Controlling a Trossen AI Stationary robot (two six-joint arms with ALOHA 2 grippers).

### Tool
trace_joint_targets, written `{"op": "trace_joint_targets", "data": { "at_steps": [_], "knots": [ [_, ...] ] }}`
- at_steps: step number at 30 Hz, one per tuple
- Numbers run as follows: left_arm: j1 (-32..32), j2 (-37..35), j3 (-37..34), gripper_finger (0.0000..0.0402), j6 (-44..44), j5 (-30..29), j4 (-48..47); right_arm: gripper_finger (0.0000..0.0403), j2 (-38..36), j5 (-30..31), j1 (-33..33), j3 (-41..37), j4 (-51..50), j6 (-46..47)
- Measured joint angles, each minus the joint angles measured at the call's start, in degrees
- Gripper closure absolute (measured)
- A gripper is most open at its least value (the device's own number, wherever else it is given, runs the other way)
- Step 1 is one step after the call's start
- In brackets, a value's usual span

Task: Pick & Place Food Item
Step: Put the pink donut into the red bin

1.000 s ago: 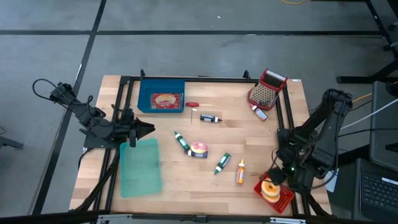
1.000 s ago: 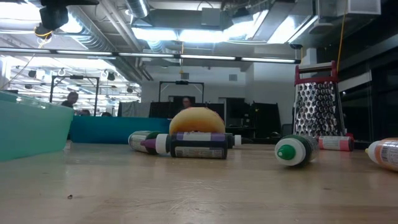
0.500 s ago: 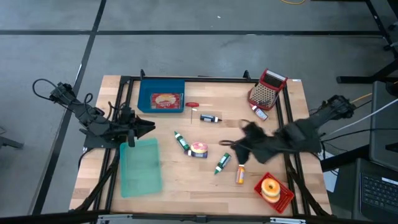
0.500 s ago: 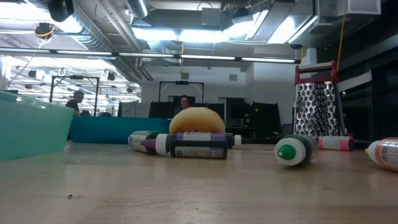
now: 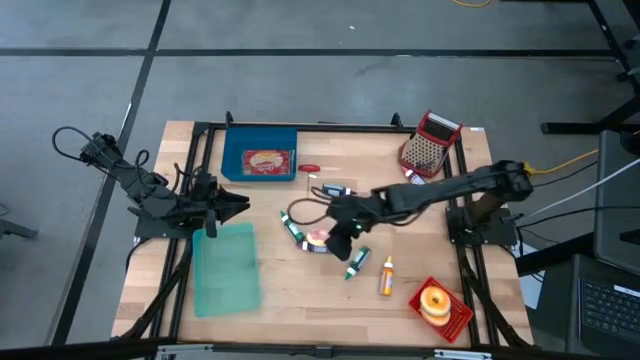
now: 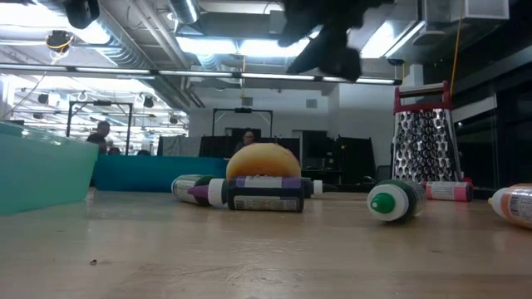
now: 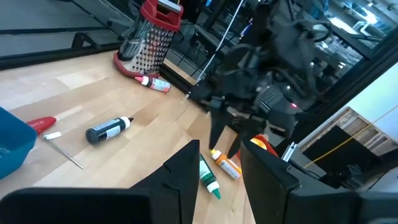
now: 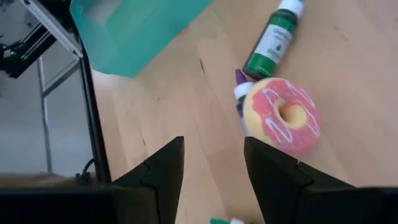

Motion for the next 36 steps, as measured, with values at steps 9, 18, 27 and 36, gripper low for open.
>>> {"op": "trace_joint_targets", "data": {
  "at_steps": [9, 18, 27, 36],
  "knots": [
    [0.0, 0.0, 0.0, 0.029, 0.5, -0.3, 0.0, 0.0233, 4.2, -4.7, -3.3, 0.0, 1.9, -4.3],
    [0.0, 0.0, 0.0, 0.029, 0.5, -0.3, -0.1, 0.0233, 7.7, -5.8, -5.3, 0.0, 2.9, -6.1],
    [0.0, 0.0, 0.0, 0.029, 0.6, -0.3, -0.1, 0.0233, 12.7, -9.8, -6.2, 0.0, 5.3, -6.3],
    [0.0, 0.0, 0.0, 0.029, 1.0, -0.3, -0.1, 0.0239, 15.0, -10.9, -6.1, 0.0, 5.7, -5.4]
  ]
}}
